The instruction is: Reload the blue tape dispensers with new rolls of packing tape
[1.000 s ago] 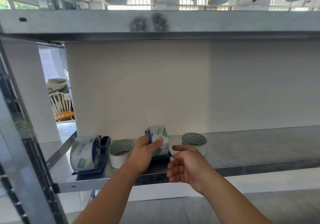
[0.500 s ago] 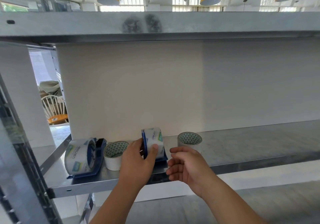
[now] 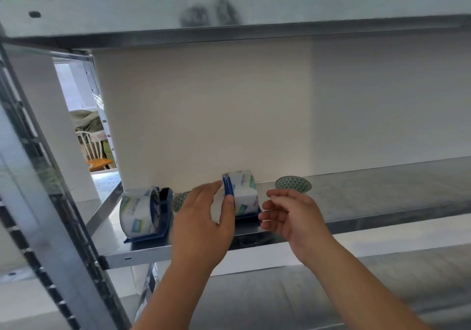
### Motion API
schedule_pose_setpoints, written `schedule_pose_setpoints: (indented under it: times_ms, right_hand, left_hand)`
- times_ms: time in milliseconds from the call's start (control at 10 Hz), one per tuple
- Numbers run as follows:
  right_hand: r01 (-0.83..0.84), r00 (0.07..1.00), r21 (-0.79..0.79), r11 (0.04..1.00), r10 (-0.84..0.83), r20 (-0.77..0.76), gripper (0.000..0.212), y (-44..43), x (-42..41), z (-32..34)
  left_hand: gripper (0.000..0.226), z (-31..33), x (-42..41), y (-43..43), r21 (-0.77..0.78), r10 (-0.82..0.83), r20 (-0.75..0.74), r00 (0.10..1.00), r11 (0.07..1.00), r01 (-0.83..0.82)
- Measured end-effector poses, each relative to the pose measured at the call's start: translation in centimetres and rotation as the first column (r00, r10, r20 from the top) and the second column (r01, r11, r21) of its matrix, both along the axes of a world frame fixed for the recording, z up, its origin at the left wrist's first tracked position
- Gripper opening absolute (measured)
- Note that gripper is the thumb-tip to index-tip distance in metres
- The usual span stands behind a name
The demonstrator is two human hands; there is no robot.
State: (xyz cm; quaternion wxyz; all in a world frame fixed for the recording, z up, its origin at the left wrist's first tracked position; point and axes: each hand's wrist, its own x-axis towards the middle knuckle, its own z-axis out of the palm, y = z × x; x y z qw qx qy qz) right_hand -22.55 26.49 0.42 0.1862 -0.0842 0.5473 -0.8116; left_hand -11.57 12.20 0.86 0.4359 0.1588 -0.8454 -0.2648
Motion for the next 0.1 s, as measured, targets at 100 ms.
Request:
schedule_pose_setpoints:
  times_ms: [100]
  right_hand:
    - [0.067, 0.997, -0.033, 0.997, -0.068, -0.036, 0.018, -0.25, 1.18, 0.41]
  left_hand:
    - [0.037, 0.91, 0.79, -0.51, -0.056, -0.031, -0.046, 0.998, 0.998, 0.028]
